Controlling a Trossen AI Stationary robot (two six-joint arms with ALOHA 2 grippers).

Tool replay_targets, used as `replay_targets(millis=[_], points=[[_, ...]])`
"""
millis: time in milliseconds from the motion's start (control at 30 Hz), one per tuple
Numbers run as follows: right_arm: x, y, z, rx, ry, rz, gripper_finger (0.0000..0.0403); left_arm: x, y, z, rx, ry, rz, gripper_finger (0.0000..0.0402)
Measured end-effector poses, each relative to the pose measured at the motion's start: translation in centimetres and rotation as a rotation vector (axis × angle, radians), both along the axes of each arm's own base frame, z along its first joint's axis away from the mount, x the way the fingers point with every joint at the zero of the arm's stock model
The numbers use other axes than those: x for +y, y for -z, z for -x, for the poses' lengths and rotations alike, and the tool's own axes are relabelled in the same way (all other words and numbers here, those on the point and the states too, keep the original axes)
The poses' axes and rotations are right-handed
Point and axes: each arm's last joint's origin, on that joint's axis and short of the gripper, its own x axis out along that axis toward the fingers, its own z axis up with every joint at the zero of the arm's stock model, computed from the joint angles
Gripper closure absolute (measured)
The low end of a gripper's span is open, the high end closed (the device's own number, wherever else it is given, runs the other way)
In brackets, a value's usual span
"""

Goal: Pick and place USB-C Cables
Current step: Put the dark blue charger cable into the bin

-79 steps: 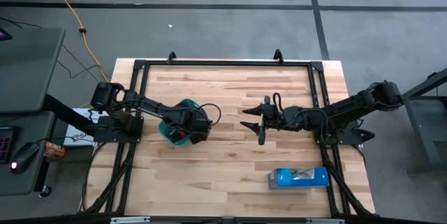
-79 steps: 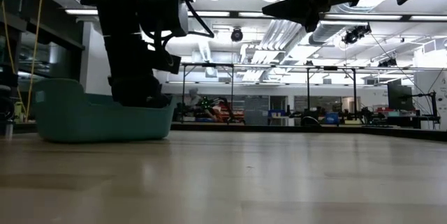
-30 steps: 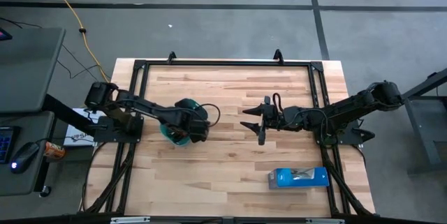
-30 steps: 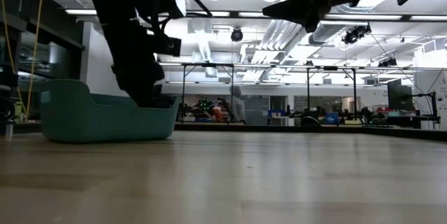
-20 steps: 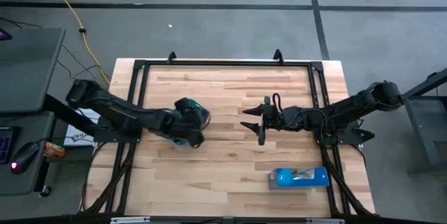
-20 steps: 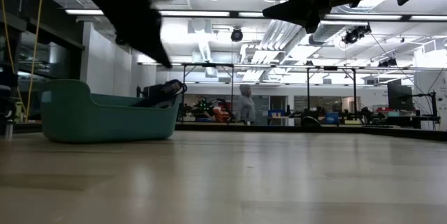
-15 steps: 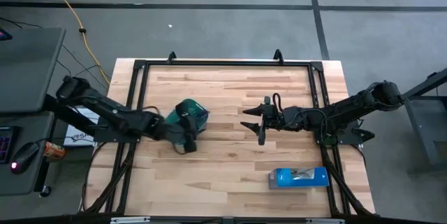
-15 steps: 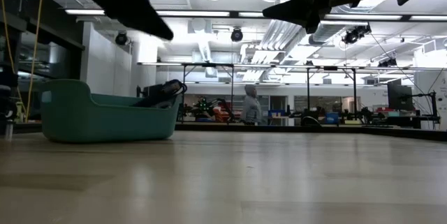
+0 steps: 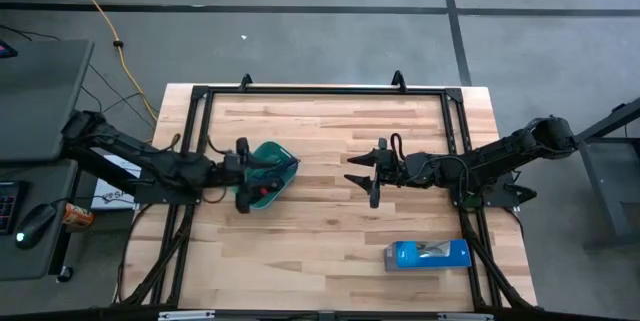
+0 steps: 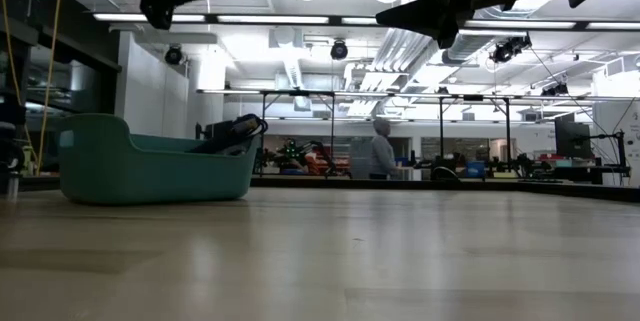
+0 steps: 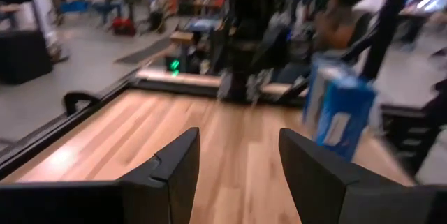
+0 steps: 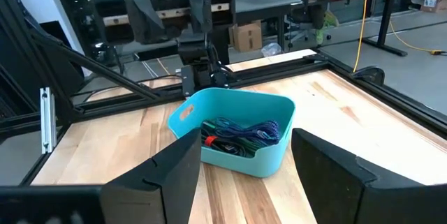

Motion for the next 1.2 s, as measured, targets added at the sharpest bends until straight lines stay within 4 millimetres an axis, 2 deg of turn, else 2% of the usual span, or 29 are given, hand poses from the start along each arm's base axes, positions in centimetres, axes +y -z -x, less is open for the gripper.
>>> replay_targets(millis=[133,500,733,967,1100,1200], points=[[0.0,0.0,0.0,0.0,0.0,0.0,0.0187,0.0,0.0,0.6,-0.057,0.048,0.003,0.0225],[-0.1,0.0,0.0,-0.001,0.018,0.003,0.0187,0.0,0.0,0.7,-0.056,0.048,-0.025,0.0225],[-1.0,0.0,0.0,-0.009,0.135,-0.011,0.0187,0.8,0.8,0.2,-0.003,-0.123,-0.025,0.0225],[-1.7,0.0,-0.1,-0.017,0.171,-0.067,0.0187,2.5,2.6,-2.2,0.092,-0.241,0.071,0.0225],[-1.7,0.0,-0.1,-0.016,0.169,-0.065,0.0187,3.3,3.0,-4.9,0.2,-0.297,0.067,0.0238],[-1.7,0.0,-0.1,-0.015,0.169,-0.065,0.0187,3.9,3.3,-7.0,0.305,-0.365,0.045,0.0265]])
